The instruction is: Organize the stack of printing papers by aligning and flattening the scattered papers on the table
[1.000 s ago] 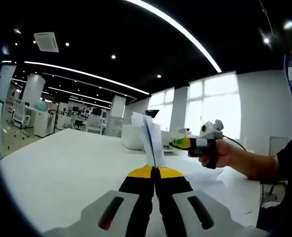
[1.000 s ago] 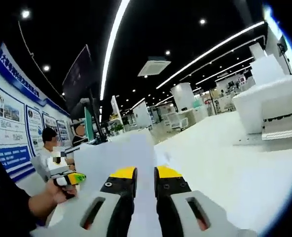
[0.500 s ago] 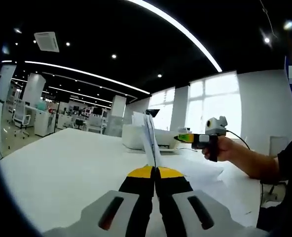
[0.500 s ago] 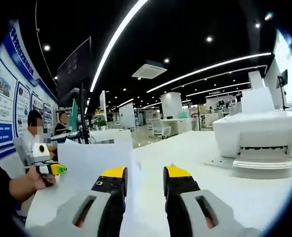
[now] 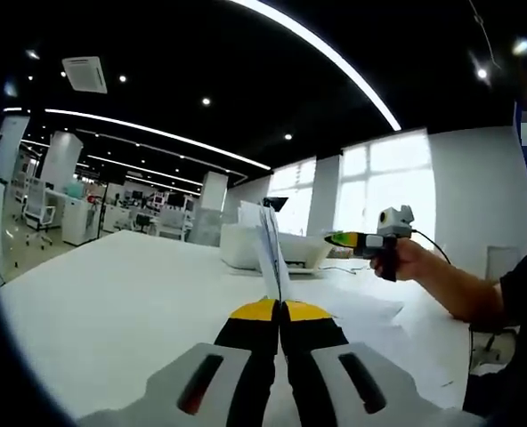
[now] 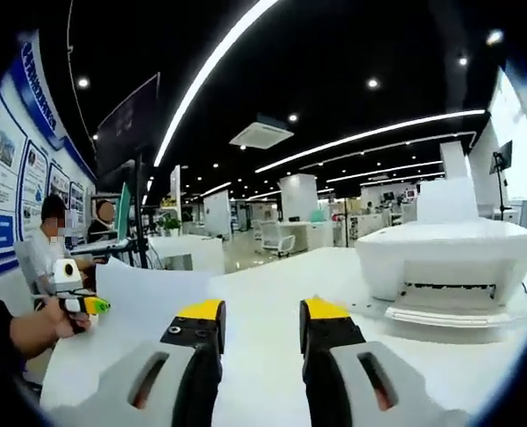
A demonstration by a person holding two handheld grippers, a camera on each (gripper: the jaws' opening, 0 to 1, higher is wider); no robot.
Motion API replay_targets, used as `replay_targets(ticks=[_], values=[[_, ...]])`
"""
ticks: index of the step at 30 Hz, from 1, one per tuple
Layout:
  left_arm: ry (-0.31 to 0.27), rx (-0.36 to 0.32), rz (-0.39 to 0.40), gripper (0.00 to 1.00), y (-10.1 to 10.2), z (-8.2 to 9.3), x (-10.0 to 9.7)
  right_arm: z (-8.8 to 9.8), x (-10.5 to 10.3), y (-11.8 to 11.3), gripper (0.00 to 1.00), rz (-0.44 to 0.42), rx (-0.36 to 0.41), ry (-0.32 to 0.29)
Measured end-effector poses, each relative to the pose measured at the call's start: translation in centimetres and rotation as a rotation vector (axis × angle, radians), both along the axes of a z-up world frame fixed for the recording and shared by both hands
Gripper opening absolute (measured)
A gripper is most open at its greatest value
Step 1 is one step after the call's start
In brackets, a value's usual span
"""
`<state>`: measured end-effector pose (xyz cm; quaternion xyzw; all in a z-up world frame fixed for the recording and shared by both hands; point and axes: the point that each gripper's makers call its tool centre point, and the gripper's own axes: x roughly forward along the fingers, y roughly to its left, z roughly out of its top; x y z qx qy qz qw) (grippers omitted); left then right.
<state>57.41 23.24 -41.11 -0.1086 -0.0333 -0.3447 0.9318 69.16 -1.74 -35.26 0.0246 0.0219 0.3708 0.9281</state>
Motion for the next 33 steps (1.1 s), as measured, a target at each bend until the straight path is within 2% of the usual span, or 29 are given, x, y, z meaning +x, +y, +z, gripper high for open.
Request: replay_targets(ticks=[5,7,12,18,27,33], values=[[0.001,0.002,-0.002,0.06,-0.1,0.0,0.0,0.5,-0.1,-1.6,0.34,-0.022,-0.09,-0.011],[0.0,-0.001,-0.002,0.06,0.0,0.0,0.0,-0.2,-0.1,-2.7,0.34,-0.029,-0.132,0.021],[0.001,0.0,-0.005,0.06,-0.1,0.0,-0.1,-1.3,0.2,-4.5,0.37,-0.041,-0.179,0.074],[0.002,-0.002,-0.007,0.06,-0.1,0.0,-0.1,-3.1,1.0,-6.7,0.4,-0.051,-0.283,0.143],[0.002,-0.005,-0.007,0.06,0.0,0.0,0.0,-4.6,1.5,-9.2,0.4,-0.078,-0.357,0.202],[0.002,-0.005,-0.007,0.06,0.0,0.0,0.0,-5.4,2.1,-10.6,0.42,-0.087,-0.38,0.242]])
